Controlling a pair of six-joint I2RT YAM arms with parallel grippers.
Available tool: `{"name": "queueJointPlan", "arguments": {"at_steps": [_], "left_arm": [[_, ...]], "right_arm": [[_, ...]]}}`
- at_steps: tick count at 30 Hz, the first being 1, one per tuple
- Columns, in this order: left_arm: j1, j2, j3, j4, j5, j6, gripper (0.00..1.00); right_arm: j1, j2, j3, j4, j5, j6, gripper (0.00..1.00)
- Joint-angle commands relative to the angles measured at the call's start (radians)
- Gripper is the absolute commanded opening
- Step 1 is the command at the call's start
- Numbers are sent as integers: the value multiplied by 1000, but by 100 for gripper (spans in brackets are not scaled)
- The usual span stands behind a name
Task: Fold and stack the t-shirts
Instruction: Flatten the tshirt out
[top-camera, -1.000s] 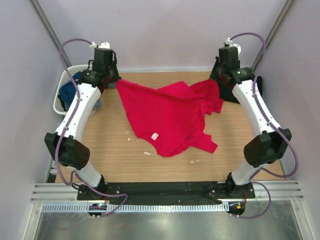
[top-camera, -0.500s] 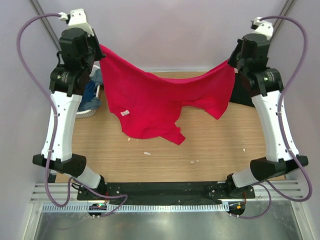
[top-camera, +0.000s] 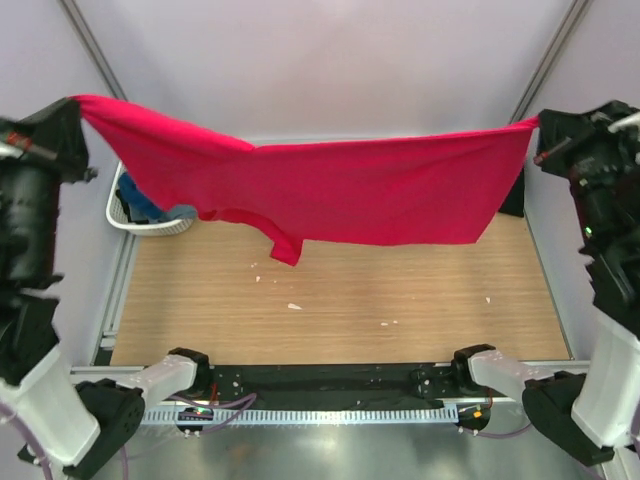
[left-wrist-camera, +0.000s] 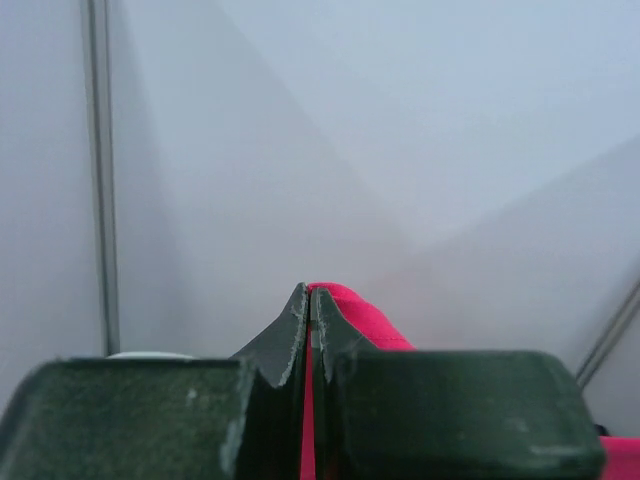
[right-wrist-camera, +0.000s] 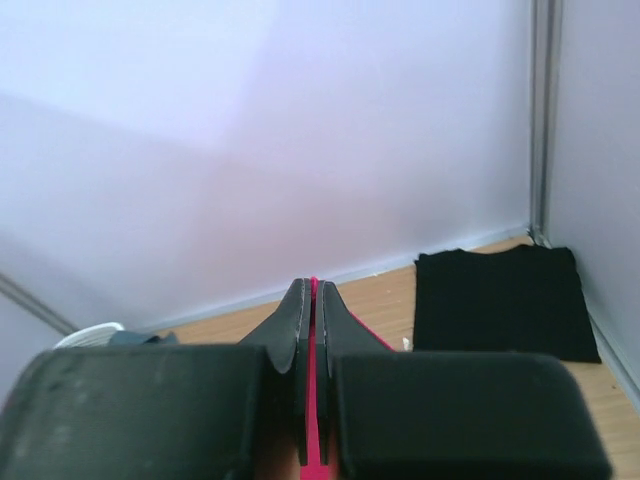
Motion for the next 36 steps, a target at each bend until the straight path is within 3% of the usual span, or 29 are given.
{"name": "queueJointPlan", "arguments": {"at_steps": [1, 12, 20, 23, 26, 32, 36], "left_arm": [[5, -65, 59, 10, 115, -2, 0], [34, -134, 194, 27, 213, -112, 0], [35, 28, 259, 48, 186, -126, 0], [37, 116, 198, 32, 170, -127, 0], [35, 179, 69, 42, 173, -131, 0], [37, 277, -334, 235, 224, -141, 0], [37, 416, -424, 343, 221, -152, 0]], "right_arm": [[1, -41, 71, -30, -96, -24, 1], [-88, -136, 187, -70, -212, -24, 1], [-98, -37, 208, -98, -82, -47, 1], [-96, 3, 118, -100, -25, -49, 1], [-96, 16, -136, -42, 56, -49, 1], [-98, -17, -597, 224, 227, -17, 1], [-134, 78, -799, 319, 251, 31, 1]]}}
